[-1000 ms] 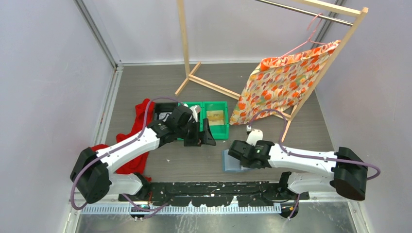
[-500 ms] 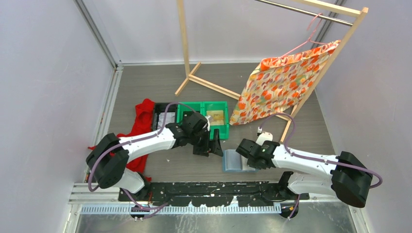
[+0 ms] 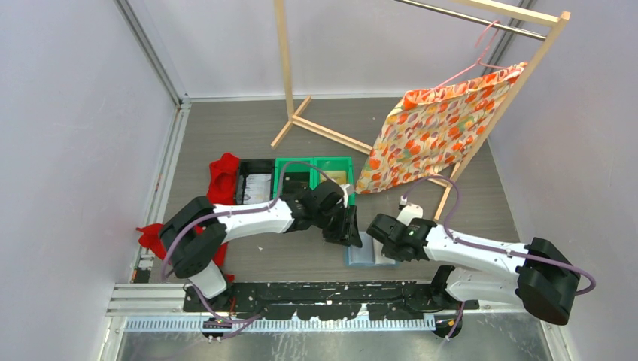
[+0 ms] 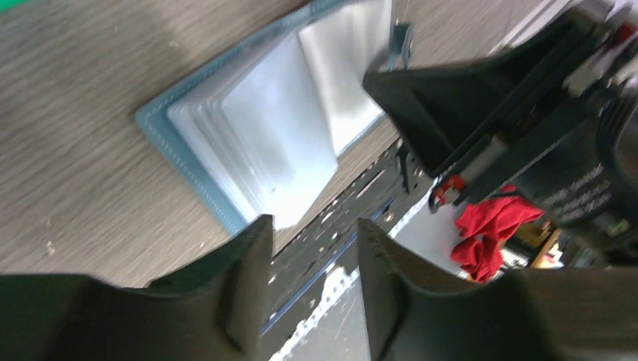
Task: Take the credit cards out of the card holder
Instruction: Open the card holder at the center of the board, then move the card holder to the center of the board.
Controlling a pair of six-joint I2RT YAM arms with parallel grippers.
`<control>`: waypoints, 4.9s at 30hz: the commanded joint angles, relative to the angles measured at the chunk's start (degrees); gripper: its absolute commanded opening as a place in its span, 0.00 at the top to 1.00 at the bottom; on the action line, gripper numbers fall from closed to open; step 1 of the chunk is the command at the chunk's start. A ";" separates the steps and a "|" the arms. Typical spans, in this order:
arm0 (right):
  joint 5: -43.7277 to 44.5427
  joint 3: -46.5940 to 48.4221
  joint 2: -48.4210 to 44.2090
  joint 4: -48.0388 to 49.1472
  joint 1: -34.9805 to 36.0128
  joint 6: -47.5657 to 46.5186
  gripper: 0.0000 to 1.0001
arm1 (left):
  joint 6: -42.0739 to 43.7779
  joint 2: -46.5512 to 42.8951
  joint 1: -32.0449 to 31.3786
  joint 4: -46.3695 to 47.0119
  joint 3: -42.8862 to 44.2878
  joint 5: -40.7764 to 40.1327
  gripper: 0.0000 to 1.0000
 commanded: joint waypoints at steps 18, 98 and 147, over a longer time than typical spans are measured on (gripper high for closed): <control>1.72 -1.36 -7.49 -1.87 -0.38 2.74 0.99 | -3.10 13.16 -0.71 11.77 9.04 6.24 0.75; 1.28 -2.95 -20.22 -5.01 -3.12 4.36 0.82 | 0.52 15.87 -2.27 6.98 15.22 3.97 0.48; -12.64 1.63 -8.55 17.12 -1.49 -4.41 0.88 | 5.76 -8.17 -1.17 -20.93 1.61 -14.56 0.62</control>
